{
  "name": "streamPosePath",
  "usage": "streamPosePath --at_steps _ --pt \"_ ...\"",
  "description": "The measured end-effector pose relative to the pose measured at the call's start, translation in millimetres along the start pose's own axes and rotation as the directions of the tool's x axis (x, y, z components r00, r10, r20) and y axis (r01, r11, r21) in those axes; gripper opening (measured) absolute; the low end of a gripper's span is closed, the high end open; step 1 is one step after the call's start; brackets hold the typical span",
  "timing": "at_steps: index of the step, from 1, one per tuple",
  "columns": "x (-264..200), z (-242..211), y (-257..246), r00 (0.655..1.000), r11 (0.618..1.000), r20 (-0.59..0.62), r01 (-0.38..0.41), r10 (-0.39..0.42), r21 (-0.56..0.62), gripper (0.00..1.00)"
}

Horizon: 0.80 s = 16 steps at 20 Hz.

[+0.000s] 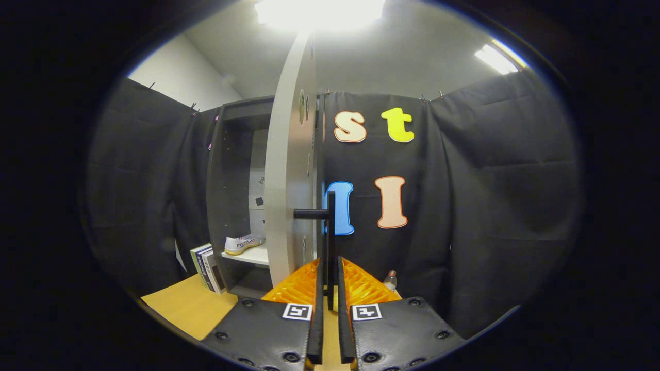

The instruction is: Open the shoe cabinet door, grab the shoes and put them into the shoe cabinet, then close the shoe cabinet door.

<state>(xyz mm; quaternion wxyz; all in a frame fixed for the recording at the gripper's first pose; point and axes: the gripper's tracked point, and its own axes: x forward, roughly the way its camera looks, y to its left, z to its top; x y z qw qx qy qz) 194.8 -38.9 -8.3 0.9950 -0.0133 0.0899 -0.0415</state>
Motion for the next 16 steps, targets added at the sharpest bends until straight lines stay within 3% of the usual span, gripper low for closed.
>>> streamPosePath --at_steps 3,5,6,10,16 --pt "-29 17 -9 0.997 0.994 0.069 0.054 -0.048 -0.097 0.46" --pt "-40 26 9 0.993 0.993 0.119 0.025 -0.011 -0.118 0.64" --pt "-46 26 18 0.991 0.994 0.132 0.000 0.015 -0.107 0.80" --pt "-57 8 56 0.991 0.997 0.111 -0.078 0.079 -0.013 0.97" --pt "-50 -35 102 0.992 0.986 0.036 -0.126 0.123 0.111 0.97"
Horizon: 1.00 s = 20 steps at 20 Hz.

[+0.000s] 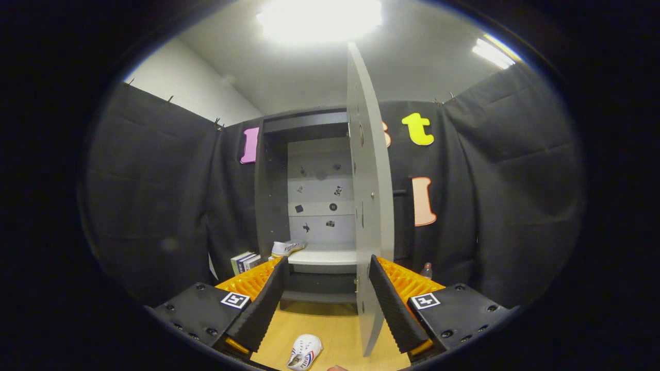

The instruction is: Open the shoe cabinet door, grab the shoes and put them into the shoe cabinet, then close the shoe cabinet door.

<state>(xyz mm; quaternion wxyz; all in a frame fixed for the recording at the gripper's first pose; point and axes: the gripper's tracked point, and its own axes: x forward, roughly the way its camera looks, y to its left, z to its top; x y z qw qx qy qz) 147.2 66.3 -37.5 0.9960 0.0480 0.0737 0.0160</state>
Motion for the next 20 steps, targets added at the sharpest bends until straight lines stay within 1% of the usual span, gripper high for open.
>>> streamPosePath --at_steps 3,7,12,16,20 --pt "11 -38 17 0.996 1.000 -0.086 -0.025 0.026 0.016 0.97" --pt "25 -83 38 0.985 0.999 -0.167 -0.051 0.049 -0.006 0.97" --pt "49 -140 56 0.960 0.998 -0.273 -0.065 0.065 0.010 0.97" --pt "59 -197 67 0.924 0.997 -0.373 -0.077 0.081 0.027 0.97" --pt "66 -256 74 0.875 0.996 -0.477 -0.084 0.081 0.017 0.97"
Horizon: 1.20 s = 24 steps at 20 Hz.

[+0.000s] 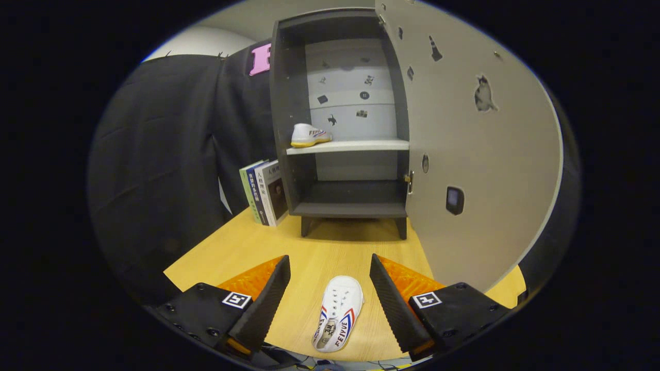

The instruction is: Open the shoe cabinet door, grab the shoes and put them into the shoe cabinet, then close the shoe cabinet door.

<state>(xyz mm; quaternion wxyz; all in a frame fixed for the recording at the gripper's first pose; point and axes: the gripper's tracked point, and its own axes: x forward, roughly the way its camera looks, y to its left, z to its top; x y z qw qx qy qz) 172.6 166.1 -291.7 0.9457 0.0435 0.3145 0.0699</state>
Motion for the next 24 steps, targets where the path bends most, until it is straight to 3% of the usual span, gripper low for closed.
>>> streamPosePath --at_steps 9,20,24 --pt "47 -80 18 0.977 0.999 -0.208 -0.036 0.038 0.013 0.97" --pt "76 -164 32 0.889 0.997 -0.453 -0.054 0.072 0.052 0.91" --pt "83 -179 29 0.865 0.999 -0.500 -0.030 0.041 0.030 0.89"
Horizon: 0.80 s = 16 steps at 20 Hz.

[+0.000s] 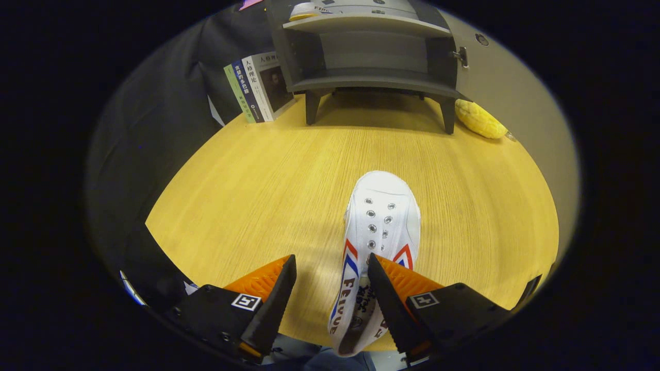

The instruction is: Open the shoe cabinet door, grab the shoes and put them into the shoe cabinet, then close the shoe cabinet door.

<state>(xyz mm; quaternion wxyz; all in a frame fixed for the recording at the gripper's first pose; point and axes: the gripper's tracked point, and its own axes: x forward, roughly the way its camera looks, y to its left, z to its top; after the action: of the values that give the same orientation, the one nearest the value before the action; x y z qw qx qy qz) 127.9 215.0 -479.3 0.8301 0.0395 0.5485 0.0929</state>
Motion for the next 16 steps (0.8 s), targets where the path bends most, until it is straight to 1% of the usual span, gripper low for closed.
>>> streamPosePath --at_steps 1,5,6,7,8,9,10,11,12,13,14,16 --pt "2 0 -3 1.000 1.000 -0.008 0.011 -0.011 0.005 0.89" --pt "8 -1 -19 0.995 0.996 -0.035 0.090 -0.090 0.001 0.45" --pt "10 -1 -19 0.995 0.995 -0.038 0.095 -0.095 -0.003 0.34" --pt "7 -2 -21 0.994 0.995 -0.039 0.103 -0.103 -0.021 0.27" --pt "9 -1 -22 0.995 0.995 -0.038 0.094 -0.095 -0.030 0.30" --pt "9 -1 -20 0.997 0.997 -0.033 0.069 -0.071 -0.039 0.21" --pt "10 -2 -18 0.998 0.998 -0.035 0.057 -0.058 -0.012 0.21" --pt "13 0 -16 0.999 0.999 -0.027 0.044 -0.044 0.012 0.10" --pt "7 0 -17 0.999 0.999 -0.024 0.038 -0.038 0.025 0.06" --pt "11 1 -17 0.999 0.999 -0.015 0.031 -0.030 0.027 0.06" --pt "6 1 -16 1.000 0.999 -0.015 0.018 -0.017 0.027 0.02" --pt "-2 10 -16 1.000 0.998 0.023 -0.016 0.014 0.064 0.02"
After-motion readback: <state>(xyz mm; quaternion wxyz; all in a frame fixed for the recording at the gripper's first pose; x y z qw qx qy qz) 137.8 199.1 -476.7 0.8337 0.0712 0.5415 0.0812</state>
